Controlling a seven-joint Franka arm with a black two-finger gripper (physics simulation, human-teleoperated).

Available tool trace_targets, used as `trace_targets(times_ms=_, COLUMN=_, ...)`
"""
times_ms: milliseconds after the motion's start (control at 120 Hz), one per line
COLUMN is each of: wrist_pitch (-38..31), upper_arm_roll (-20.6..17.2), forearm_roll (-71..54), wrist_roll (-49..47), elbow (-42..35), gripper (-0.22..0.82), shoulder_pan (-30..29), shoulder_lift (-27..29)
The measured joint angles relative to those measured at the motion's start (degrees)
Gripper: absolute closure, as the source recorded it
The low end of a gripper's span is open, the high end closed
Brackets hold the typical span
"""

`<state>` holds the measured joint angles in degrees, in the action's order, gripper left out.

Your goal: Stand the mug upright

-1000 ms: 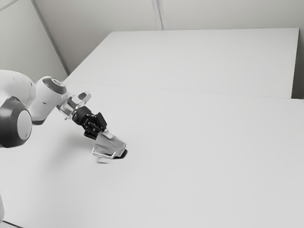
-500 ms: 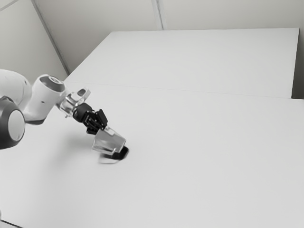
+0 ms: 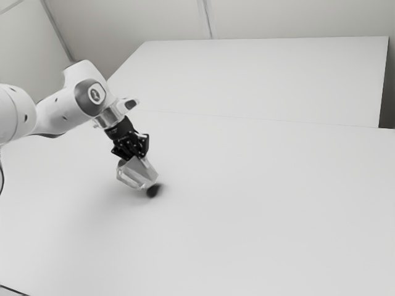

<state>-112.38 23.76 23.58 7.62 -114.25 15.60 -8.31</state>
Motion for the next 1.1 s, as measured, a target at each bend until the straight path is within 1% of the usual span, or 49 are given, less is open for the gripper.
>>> trace_targets(times_ms=92, wrist_pitch=-1.2, upper_arm_roll=0.2, forearm_roll=-3.3, wrist_roll=-7.1, elbow=-2.4, gripper=0.75, shoulder_pan=1.9, shoulder_lift=1.8)
trace_targets(times_ms=242, wrist_pitch=-2.7, upper_arm_roll=0.2, forearm_roll=-9.3, wrist_roll=-17.6, elbow=-3.7, gripper=0.75, shoulder_pan=4.2, shoulder_lift=2.5)
trace_targets(times_ms=467, wrist_pitch=-7.4, upper_arm_roll=0.2, forearm_roll=-16.8, wrist_roll=-29.5, elbow=-7.3, gripper=0.75, shoulder_pan=7.6, shoulder_lift=2.9)
trace_targets(times_ms=783, wrist_pitch=-8.7, upper_arm_roll=0.2, forearm_roll=-22.0, wrist_roll=-41.0, elbow=-7.3, gripper=0.75, shoulder_pan=9.3, shoulder_lift=2.0)
trace_targets(times_ms=900, wrist_pitch=-8.5, upper_arm_roll=0.2, forearm_roll=-22.5, wrist_roll=-44.5, elbow=-7.5, gripper=0.75, shoulder_pan=10.4, shoulder_lift=2.2)
trace_targets(times_ms=1100, wrist_pitch=-7.3, upper_arm_roll=0.2, forearm_roll=-22.7, wrist_roll=-49.5, elbow=-8.1, gripper=0.75, shoulder_pan=10.4, shoulder_lift=2.1)
